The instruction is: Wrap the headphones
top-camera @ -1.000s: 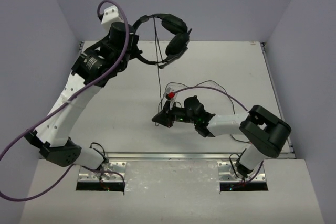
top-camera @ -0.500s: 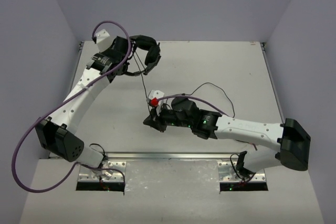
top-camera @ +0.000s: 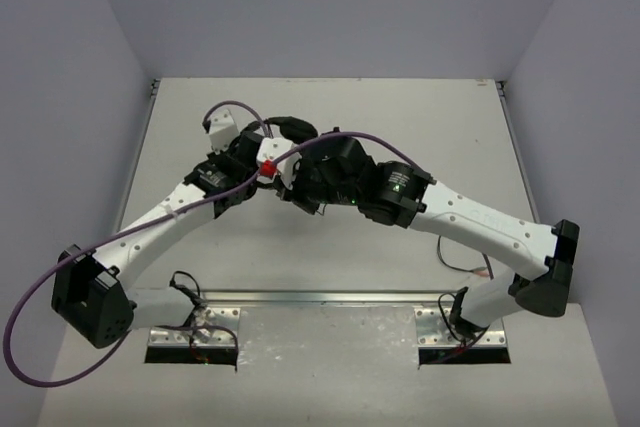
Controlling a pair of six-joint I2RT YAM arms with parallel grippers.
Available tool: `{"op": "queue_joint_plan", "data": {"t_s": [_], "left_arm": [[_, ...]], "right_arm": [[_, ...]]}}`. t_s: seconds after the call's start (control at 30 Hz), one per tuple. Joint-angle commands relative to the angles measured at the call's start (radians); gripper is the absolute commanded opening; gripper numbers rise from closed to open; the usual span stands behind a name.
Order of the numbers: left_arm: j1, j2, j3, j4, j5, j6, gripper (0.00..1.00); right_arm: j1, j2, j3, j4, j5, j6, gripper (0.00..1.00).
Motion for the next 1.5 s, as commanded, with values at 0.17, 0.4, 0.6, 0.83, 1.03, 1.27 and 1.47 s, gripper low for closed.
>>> {"op": "queue_joint_plan", "data": {"t_s": [0.17,0.4,0.6,0.83,1.03,1.27,1.47], "left_arm": [[-0.089,-0.27,-0.371,0.546,0.153,0.217,0.0],[-0.132,-0.31,-0.45,0.536,0.356,0.249,0.0],[-0.214,-0.214,-0.418,0.461,0.49,0.249,0.0],[-0.285,-0.154,-0.294,0.228,0.487,0.228,0.0],[-0.291,-0.186,-0.219,0.2,0.591,0.283,0.0],[-0.313,-0.24,-0.177,0.113,0.637,0.338,0.0],[-0.314,-0.362,-0.176,0.093,0.721,0.407,0.0]], "right_arm": [[-0.094,0.023,0.099,-0.227,0.067,-0.324,0.01],[-0.179,-0.09,-0.091,-0.013,0.293,-0.461,0.01],[-0.248,-0.09,-0.096,0.17,0.402,-0.495,0.01],[-0.265,-0.064,-0.058,0.12,0.279,-0.429,0.01],[-0.228,-0.029,-0.052,0.106,0.251,-0.399,0.01],[-0.249,-0.029,-0.072,0.163,0.35,-0.443,0.01],[-0.26,0.003,-0.064,0.135,0.357,-0.419,0.01]]}}
